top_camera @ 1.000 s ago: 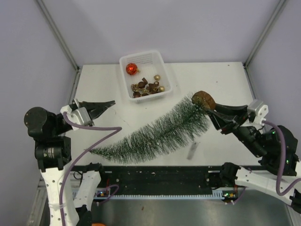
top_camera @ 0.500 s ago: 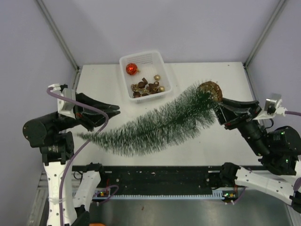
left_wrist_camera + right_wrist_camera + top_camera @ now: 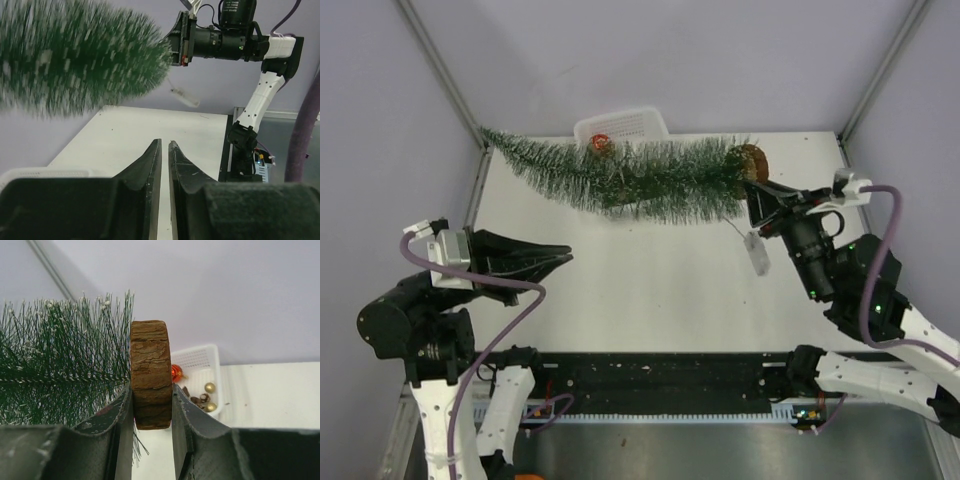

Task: Decorate the small christmas tree

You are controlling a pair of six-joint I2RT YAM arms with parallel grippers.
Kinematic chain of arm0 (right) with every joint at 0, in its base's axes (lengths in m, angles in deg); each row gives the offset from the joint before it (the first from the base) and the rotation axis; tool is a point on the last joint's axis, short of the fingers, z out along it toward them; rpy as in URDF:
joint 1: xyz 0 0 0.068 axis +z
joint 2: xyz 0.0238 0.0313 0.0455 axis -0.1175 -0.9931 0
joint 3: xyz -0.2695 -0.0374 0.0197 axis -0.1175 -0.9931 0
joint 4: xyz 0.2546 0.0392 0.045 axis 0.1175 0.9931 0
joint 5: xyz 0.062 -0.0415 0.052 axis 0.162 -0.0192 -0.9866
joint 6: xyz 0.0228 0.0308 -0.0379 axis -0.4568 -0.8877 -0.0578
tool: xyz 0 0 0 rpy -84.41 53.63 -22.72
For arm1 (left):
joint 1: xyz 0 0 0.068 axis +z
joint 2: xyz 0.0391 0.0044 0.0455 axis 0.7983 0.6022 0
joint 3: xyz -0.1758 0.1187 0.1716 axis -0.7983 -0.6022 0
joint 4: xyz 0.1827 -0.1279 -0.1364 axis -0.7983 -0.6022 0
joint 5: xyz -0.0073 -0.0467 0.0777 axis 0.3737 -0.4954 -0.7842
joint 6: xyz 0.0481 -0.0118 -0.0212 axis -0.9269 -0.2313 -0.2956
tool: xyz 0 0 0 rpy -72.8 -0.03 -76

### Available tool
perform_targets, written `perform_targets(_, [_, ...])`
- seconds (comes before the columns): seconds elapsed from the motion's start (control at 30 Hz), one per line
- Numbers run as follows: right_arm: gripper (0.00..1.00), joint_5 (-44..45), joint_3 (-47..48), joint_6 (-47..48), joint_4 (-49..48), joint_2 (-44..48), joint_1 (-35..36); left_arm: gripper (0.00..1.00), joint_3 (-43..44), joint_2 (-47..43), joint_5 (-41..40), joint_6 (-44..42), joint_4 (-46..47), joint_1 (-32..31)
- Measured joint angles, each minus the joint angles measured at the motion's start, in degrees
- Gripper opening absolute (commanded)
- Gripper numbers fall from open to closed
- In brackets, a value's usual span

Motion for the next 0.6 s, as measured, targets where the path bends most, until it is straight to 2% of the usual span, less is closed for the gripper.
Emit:
perform_targets(0.07, [0.0,2.3,-0.1,1.7,0.4,-2.0,0.0,0.06,0.4,0.0,0.0,-1.3,-1.0,0.0])
perform_targets(0.13, [0.0,4.0,-0.3,3.1,1.1,-2.8,0.0,0.05,0.8,0.0,0.2,-2.8,-1.9,0.0])
perform_targets(0.37, [0.0,6.8,-1.2,6.2,1.7,-2.4,0.0,0.28,3.3,-1.0,-0.9,-11.3,-7.4,0.0])
perform_targets(0.6, [0.0,7.0,-3.7,6.6,4.3,-0.4,0.0,0.34,8.7,-1.5,-8.9,-24.3,-15.7,0.0])
